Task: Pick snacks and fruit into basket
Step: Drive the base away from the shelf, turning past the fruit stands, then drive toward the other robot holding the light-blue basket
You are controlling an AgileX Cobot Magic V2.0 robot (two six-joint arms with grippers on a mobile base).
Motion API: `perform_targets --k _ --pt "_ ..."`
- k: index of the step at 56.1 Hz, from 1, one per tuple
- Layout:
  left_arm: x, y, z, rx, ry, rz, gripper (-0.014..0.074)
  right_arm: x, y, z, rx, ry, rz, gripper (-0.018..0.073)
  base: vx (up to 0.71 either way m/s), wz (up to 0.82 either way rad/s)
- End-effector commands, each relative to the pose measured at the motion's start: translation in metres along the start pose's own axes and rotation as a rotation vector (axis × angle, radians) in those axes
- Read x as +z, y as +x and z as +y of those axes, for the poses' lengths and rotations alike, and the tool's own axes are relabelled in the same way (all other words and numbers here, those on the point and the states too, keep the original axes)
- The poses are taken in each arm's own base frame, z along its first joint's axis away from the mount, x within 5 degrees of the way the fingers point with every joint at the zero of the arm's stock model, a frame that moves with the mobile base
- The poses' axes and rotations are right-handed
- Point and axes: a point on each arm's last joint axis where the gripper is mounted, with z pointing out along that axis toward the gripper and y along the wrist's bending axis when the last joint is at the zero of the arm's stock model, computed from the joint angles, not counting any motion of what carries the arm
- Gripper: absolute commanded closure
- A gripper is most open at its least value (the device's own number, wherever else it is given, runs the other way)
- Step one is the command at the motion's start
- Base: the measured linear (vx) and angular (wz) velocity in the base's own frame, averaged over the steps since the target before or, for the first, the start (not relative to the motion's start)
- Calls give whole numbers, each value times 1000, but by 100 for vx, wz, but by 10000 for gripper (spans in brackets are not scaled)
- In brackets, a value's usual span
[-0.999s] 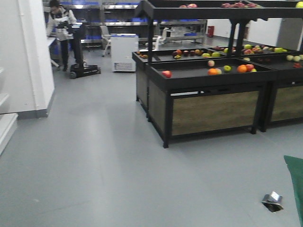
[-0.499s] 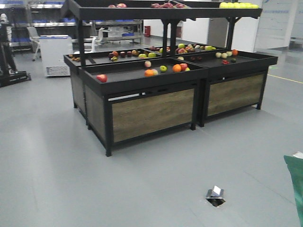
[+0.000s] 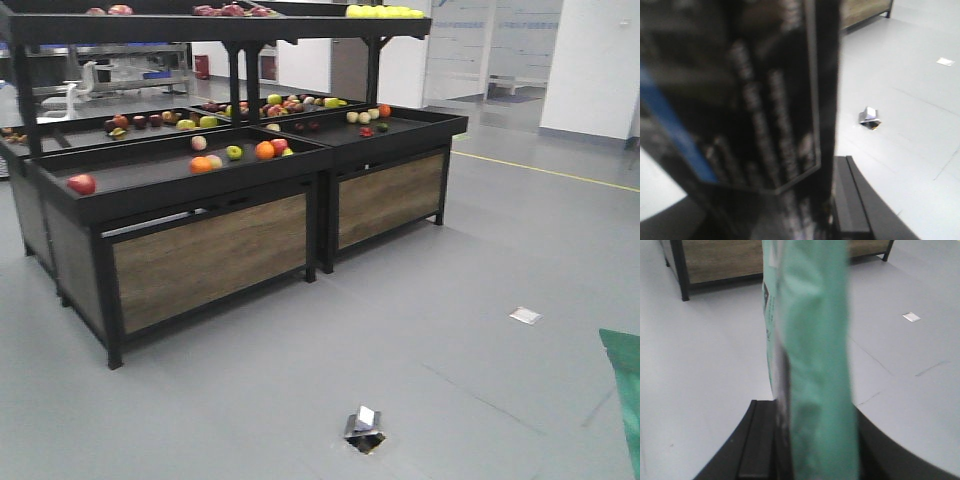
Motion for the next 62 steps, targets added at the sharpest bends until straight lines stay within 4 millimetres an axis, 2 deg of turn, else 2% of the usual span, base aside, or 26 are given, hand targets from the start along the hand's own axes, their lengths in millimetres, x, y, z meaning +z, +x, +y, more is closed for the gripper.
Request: perform_targets --k 1,62 --pt "-5 -19 -2 5 21 -121 398 -4 -17 -1 -16 11 -118 568 33 -49" --pt "-5 -19 -2 5 22 -122 398 -4 -17 -1 -14 10 -118 568 36 -49"
